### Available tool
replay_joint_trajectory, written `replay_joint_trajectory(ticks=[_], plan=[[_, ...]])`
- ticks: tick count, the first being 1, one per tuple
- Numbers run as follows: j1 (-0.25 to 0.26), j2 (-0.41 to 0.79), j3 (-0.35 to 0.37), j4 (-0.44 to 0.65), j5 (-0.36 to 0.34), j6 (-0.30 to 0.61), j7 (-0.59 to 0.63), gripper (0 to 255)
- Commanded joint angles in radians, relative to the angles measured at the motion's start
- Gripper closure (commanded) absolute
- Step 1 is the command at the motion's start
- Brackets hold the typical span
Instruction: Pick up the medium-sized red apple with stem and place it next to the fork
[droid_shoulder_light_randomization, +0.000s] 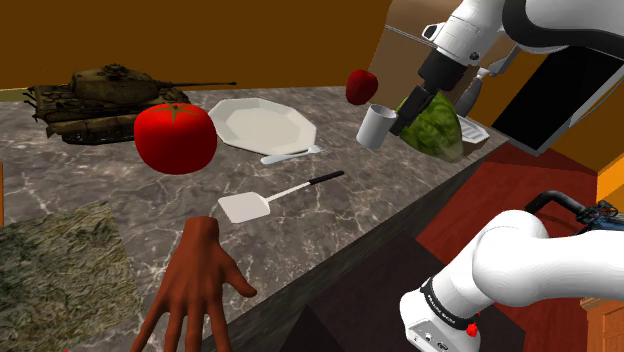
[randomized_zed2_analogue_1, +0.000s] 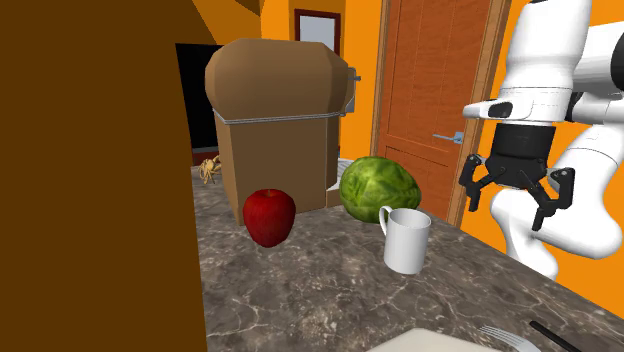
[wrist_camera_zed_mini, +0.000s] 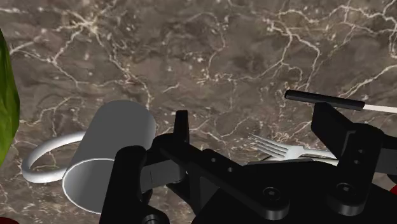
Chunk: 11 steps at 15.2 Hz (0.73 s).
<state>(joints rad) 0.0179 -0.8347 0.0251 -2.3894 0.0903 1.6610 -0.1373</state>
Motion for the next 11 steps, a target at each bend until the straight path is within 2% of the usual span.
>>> replay_joint_trajectory(ticks=[1,11], plan=[[0.000,0.000,0.000,0.000,0.000,0.000,0.000,0],[-0.034,0.210,-0.181,0.116,-0.078,0.176,-0.233,0]])
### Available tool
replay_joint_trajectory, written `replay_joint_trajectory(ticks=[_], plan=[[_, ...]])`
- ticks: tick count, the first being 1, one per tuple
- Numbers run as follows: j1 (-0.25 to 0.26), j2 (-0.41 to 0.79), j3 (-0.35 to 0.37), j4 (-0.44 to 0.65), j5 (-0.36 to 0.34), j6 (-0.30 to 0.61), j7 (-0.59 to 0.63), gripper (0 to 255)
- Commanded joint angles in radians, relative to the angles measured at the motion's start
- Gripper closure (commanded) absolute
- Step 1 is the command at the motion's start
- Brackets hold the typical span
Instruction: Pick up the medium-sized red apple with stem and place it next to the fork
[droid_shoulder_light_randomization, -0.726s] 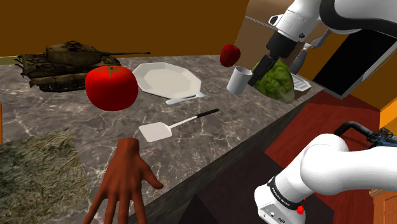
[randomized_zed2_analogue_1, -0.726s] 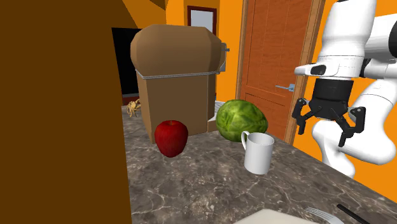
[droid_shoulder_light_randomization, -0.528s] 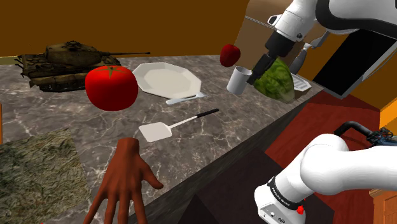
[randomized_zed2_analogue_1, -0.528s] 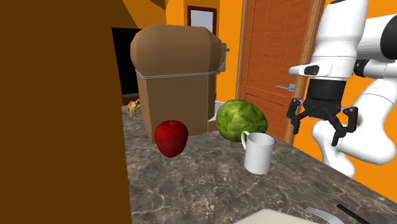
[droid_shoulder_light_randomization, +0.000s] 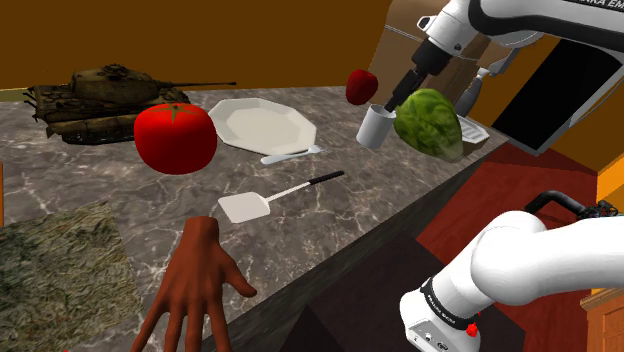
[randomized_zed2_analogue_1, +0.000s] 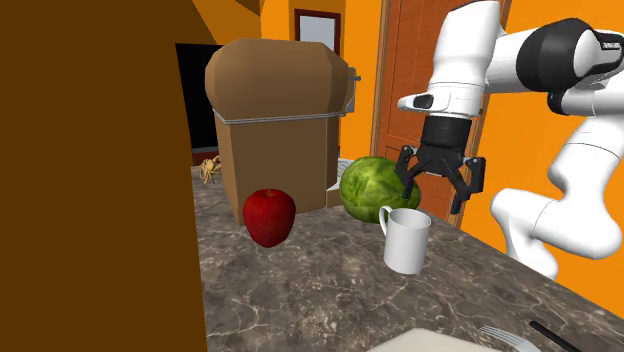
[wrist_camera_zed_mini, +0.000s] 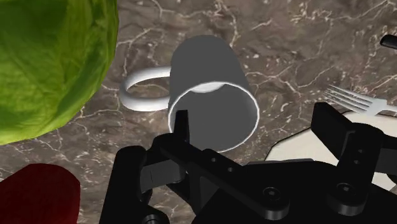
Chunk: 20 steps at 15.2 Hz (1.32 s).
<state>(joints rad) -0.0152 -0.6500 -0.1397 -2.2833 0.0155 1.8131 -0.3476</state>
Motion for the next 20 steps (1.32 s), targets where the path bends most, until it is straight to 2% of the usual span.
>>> replay_joint_trajectory(ticks=[1,6,11,15,20], plan=[[-0.001,0.050,-0.034,0.029,-0.005,0.040,-0.046,0],[0.003,0.184,-0.123,0.139,0.007,0.104,-0.164,0],[0.014,0.333,-0.211,0.280,0.057,0.145,-0.291,0],[0.018,0.466,-0.279,0.419,0.130,0.154,-0.399,0],[-0.005,0.656,-0.349,0.633,0.265,0.127,-0.539,0]])
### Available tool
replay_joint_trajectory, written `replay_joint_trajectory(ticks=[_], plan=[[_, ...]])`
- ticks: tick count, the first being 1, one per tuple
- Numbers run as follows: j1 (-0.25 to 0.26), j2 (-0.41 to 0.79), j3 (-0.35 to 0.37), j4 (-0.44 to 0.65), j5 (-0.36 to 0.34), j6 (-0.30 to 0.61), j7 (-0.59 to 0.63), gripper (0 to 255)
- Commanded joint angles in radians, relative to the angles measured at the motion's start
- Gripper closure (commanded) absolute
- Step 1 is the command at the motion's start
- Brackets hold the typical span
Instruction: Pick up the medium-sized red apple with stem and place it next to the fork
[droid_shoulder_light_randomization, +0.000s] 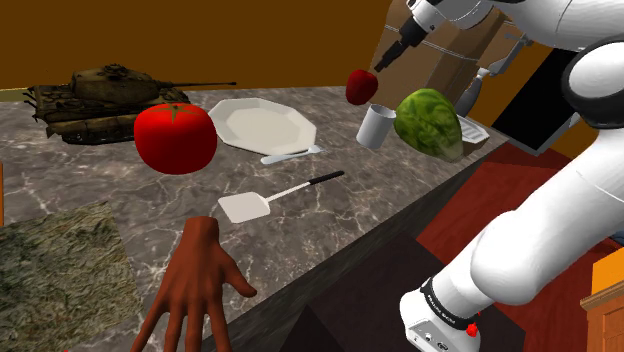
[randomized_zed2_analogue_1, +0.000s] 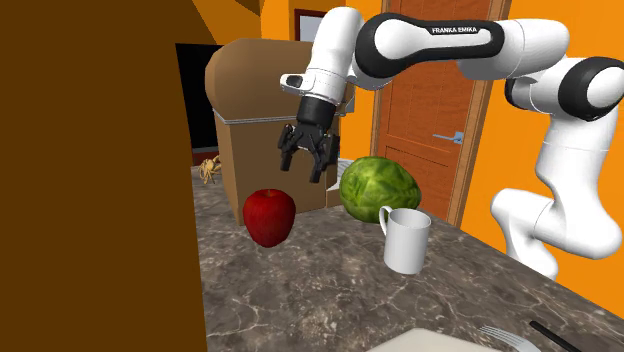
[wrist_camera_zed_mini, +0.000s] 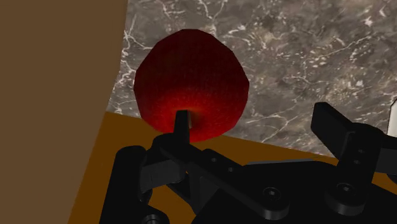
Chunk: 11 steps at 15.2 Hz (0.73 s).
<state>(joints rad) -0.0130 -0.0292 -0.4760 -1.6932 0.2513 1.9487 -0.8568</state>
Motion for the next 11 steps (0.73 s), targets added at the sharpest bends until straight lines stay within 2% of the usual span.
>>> replay_joint_trajectory(ticks=[1,3,11], plan=[[-0.018,0.077,-0.024,0.092,0.060,-0.020,-0.056,0],[-0.046,0.156,-0.037,0.189,0.120,-0.046,-0.101,0],[-0.041,0.184,-0.023,0.131,0.139,0.038,-0.114,0]])
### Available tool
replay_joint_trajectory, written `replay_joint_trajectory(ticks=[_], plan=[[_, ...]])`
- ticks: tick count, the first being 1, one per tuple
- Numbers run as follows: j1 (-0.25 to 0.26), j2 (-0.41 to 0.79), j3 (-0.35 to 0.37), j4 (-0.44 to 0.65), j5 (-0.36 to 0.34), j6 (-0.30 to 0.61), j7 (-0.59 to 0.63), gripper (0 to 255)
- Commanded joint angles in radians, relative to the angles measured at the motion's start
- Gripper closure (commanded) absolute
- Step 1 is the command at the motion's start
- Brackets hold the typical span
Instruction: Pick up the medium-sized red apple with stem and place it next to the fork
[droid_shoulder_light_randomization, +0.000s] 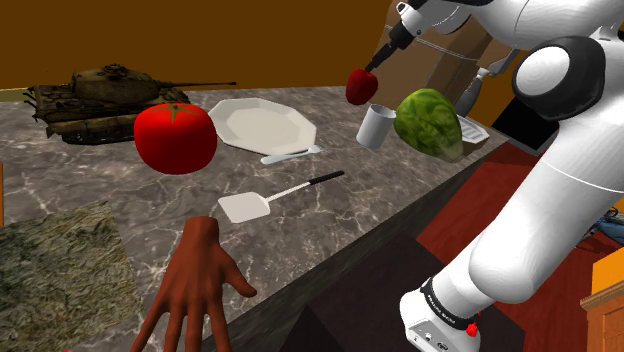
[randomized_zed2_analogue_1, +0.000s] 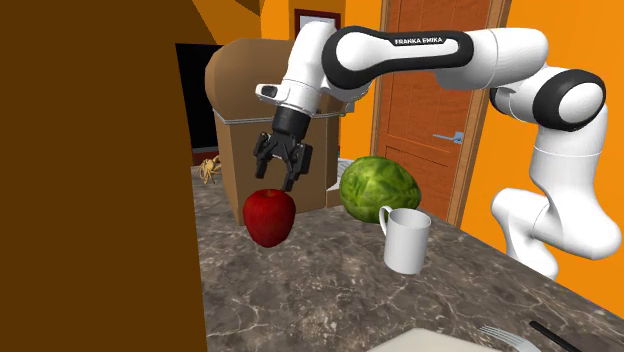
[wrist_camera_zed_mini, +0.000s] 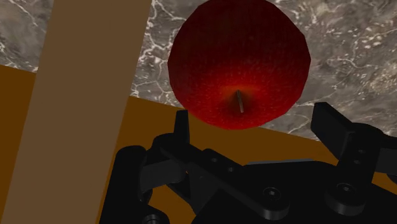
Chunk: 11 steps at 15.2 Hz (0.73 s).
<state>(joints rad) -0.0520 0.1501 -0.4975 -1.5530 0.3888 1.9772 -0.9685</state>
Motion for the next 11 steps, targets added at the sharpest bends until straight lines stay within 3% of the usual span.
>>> replay_joint_trajectory(ticks=[1,7,8,11], plan=[[-0.002,0.005,-0.002,-0.010,0.001,0.010,-0.003,0],[-0.003,0.005,-0.001,-0.009,0.001,0.010,-0.002,0],[-0.002,0.007,-0.001,-0.006,0.002,0.009,-0.001,255],[-0.003,0.008,-0.001,-0.005,0.002,0.008,-0.001,255]])
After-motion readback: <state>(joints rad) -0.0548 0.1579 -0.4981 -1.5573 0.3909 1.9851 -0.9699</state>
